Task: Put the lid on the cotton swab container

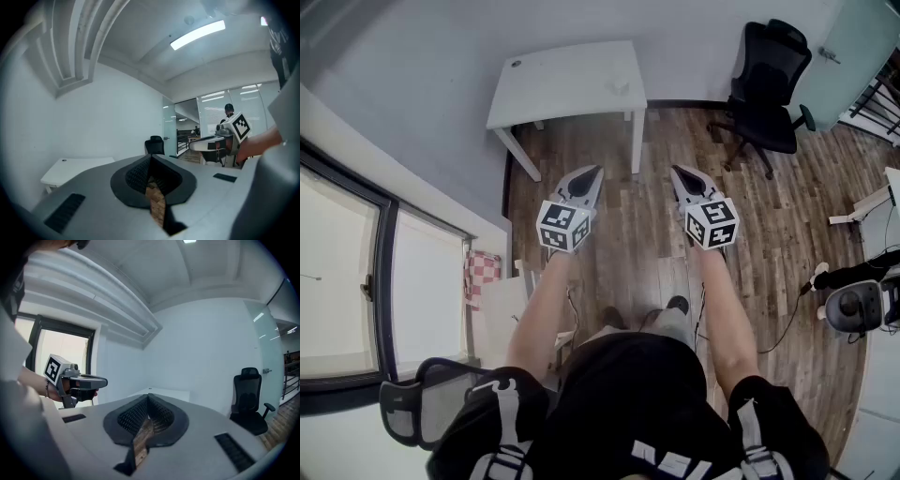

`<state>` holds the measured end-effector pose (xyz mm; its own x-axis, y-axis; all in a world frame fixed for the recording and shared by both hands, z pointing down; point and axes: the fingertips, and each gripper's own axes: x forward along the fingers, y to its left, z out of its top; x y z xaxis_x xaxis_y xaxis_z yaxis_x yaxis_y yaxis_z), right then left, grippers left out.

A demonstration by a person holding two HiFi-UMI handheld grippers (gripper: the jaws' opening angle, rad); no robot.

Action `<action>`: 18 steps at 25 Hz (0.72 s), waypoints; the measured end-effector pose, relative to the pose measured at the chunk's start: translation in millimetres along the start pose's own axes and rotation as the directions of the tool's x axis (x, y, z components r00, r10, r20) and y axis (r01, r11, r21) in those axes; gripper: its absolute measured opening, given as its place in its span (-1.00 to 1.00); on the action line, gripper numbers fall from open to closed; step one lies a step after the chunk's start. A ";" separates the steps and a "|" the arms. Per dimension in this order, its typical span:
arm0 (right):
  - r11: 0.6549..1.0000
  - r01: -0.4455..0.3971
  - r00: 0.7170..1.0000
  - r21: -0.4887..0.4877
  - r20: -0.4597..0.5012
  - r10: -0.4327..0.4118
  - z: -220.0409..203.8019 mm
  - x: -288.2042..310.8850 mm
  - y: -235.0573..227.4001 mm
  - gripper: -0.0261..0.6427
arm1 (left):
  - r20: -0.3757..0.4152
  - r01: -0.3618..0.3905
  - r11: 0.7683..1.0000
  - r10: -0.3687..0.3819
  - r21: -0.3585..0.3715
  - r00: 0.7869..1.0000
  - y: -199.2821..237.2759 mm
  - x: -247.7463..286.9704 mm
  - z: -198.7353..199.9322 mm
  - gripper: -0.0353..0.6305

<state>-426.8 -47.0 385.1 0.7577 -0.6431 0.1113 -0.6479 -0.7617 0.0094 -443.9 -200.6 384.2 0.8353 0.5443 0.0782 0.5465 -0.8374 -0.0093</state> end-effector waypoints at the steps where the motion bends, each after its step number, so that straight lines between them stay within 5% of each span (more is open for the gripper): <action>1: 1.000 -0.002 1.000 0.000 -0.002 0.002 -0.5 0.4 -5.3 -0.88 | 0.000 -0.002 1.000 0.002 -0.001 1.000 -1.2 4.7 0.2 -0.82; 18: 0.993 -0.114 0.994 -0.025 -0.005 0.114 -0.6 7.6 -137.8 -0.88 | -0.015 -0.121 0.993 0.120 -0.017 0.993 -35.9 114.8 3.7 -0.82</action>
<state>-331.8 53.1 385.2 0.6788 -0.7250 0.1165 -0.7315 -0.6814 0.0215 -367.4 -107.9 389.8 0.8940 0.4388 0.0910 0.4408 -0.8976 -0.0022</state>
